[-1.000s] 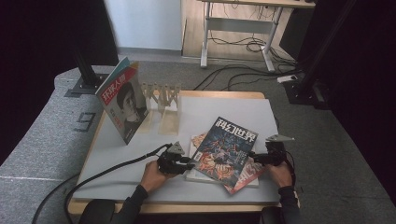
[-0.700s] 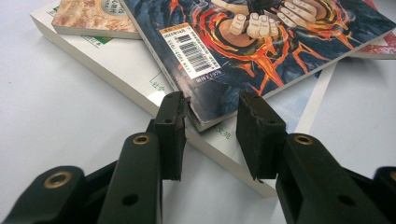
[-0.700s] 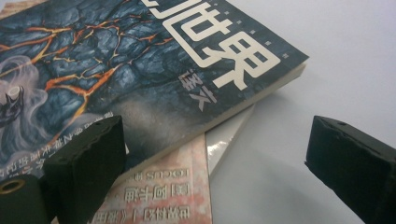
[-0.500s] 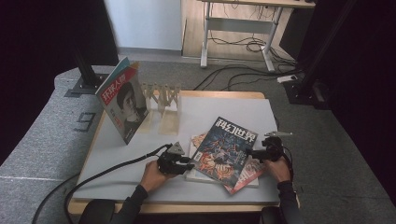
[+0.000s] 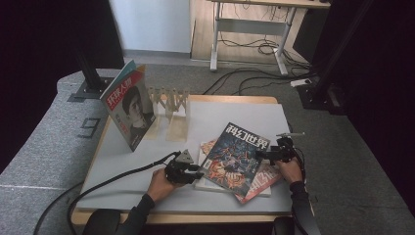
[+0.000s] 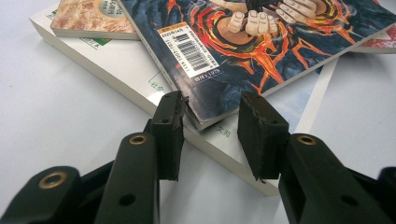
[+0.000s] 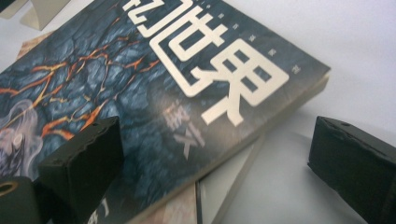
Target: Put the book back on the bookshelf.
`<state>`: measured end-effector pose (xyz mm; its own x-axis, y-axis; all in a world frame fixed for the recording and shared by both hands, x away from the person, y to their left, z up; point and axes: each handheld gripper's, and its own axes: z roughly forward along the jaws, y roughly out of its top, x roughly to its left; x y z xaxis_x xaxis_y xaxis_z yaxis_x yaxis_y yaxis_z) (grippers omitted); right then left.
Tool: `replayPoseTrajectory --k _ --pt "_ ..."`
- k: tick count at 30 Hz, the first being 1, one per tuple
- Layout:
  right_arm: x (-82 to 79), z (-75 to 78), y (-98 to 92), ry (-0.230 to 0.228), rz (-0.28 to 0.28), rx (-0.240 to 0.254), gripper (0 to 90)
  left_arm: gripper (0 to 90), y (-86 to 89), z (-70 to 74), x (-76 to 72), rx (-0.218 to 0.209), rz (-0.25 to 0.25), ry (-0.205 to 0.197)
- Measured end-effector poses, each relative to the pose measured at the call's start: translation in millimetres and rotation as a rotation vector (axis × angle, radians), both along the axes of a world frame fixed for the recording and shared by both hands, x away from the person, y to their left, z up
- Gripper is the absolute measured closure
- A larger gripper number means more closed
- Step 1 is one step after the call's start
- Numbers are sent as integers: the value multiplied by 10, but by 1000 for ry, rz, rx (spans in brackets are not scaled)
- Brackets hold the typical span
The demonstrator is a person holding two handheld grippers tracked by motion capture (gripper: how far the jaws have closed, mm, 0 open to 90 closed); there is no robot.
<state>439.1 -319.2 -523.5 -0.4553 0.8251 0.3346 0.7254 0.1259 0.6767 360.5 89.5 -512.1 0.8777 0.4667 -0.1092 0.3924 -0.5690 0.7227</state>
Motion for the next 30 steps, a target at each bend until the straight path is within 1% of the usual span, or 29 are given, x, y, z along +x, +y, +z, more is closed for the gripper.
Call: replayPoseTrajectory --k 5,11,15,22,24,27,28,30 --pt "81 -13 16 30 21 16 25 604 -1 -3 -3 -1 1 -3" --pt "140 -9 13 37 27 19 28 604 0 -5 -4 -2 -1 -5" --pt "202 -13 16 42 21 46 28 603 2 -6 -4 -2 -2 -6" --pt "257 -3 55 37 8 31 59 601 3 -8 -3 -4 -2 -5" --pt "249 7 49 27 -2 31 91 601 4 -8 -2 -4 -3 -4" --pt "217 49 22 -4 -20 42 166 601 5 -8 0 -4 -3 -3" --pt "206 69 10 -15 -27 46 207 600 5 -8 0 -5 -3 -2" --pt "187 114 -2 -39 -47 33 313 600 5 -8 0 -5 -2 -2"
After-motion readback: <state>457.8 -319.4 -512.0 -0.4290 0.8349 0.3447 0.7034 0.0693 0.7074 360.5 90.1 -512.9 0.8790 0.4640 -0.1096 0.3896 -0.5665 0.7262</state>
